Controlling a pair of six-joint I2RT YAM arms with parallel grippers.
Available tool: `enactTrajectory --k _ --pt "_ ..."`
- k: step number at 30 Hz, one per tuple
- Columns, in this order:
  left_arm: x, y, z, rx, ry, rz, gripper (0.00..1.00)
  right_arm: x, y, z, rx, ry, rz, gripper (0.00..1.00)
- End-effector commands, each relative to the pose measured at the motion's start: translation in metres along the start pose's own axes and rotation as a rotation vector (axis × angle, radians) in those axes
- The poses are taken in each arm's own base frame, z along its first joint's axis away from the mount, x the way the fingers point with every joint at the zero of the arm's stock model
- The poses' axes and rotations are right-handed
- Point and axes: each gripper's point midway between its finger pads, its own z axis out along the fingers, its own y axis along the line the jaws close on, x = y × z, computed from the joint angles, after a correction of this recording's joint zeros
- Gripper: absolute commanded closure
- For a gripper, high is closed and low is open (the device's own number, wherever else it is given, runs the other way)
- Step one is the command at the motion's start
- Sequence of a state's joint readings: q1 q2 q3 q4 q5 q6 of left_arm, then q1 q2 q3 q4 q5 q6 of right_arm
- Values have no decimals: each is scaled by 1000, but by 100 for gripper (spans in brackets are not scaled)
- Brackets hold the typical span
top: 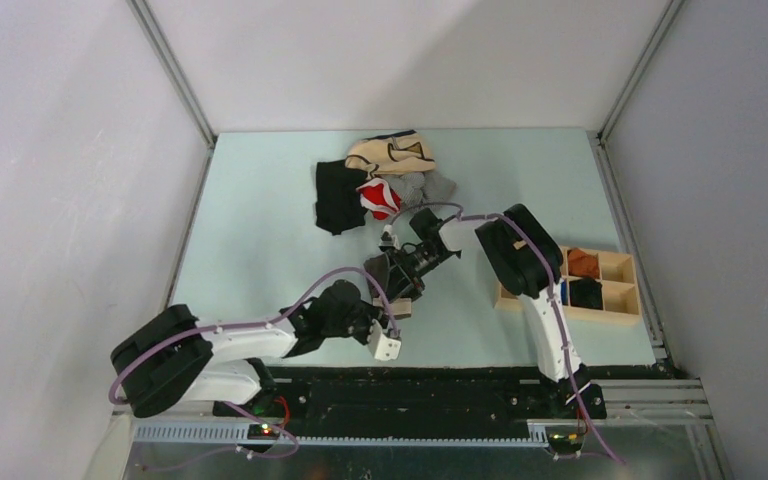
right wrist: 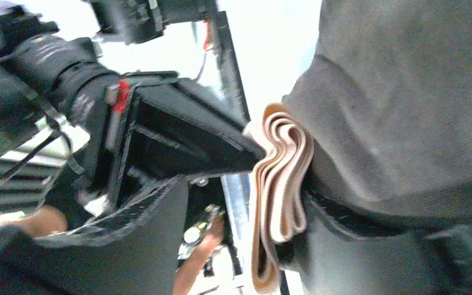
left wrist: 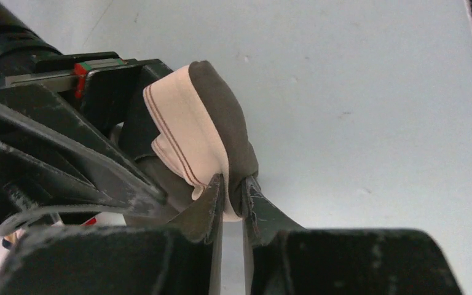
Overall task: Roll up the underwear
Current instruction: Roll the underwear to the center of the board.
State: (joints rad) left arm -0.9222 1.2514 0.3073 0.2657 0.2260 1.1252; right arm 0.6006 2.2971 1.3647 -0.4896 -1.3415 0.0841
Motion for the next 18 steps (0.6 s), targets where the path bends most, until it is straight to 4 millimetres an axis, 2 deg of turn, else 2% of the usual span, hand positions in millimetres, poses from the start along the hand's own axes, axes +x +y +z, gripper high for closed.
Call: enactTrajectory --k 1,3,7,8,9,10,11,12,13,14,15,16,17,18 --pt "-19 15 -3 62 -70 -106 100 3 -27 -18 277 -46 35 9" --pt "-22 12 -4 131 -95 -147 100 -1 -13 -34 310 -76 -17 1" --pt "-35 16 -5 230 -171 -270 100 -9 16 -81 375 -182 -101 1" --pt "-43 18 -5 260 -206 -310 100 -14 30 -100 408 -239 -175 1" --pt "-45 21 -5 268 -221 -346 100 -9 31 -108 427 -262 -194 1" --pt "-53 23 -4 299 -257 -415 100 -19 51 -132 492 -360 -323 1" --pt "-58 24 -5 325 -287 -485 100 -5 42 -137 542 -387 -332 1" --pt "-59 27 -2 333 -298 -521 100 -21 70 -165 658 -524 -546 1" --pt "-62 29 -2 344 -316 -593 100 -1 49 -164 715 -539 -577 1" --pt "-63 33 1 333 -335 -610 100 -12 84 -182 826 -660 -855 1" --pt "-64 34 1 334 -343 -651 100 -5 70 -172 876 -682 -978 1" --pt "-63 34 3 328 -351 -657 100 2 85 -173 933 -682 -1176 1" --pt "-63 33 3 330 -352 -672 100 16 76 -154 944 -638 -1267 1" --pt "-62 31 4 329 -350 -678 100 20 70 -146 972 -570 -1371 1"
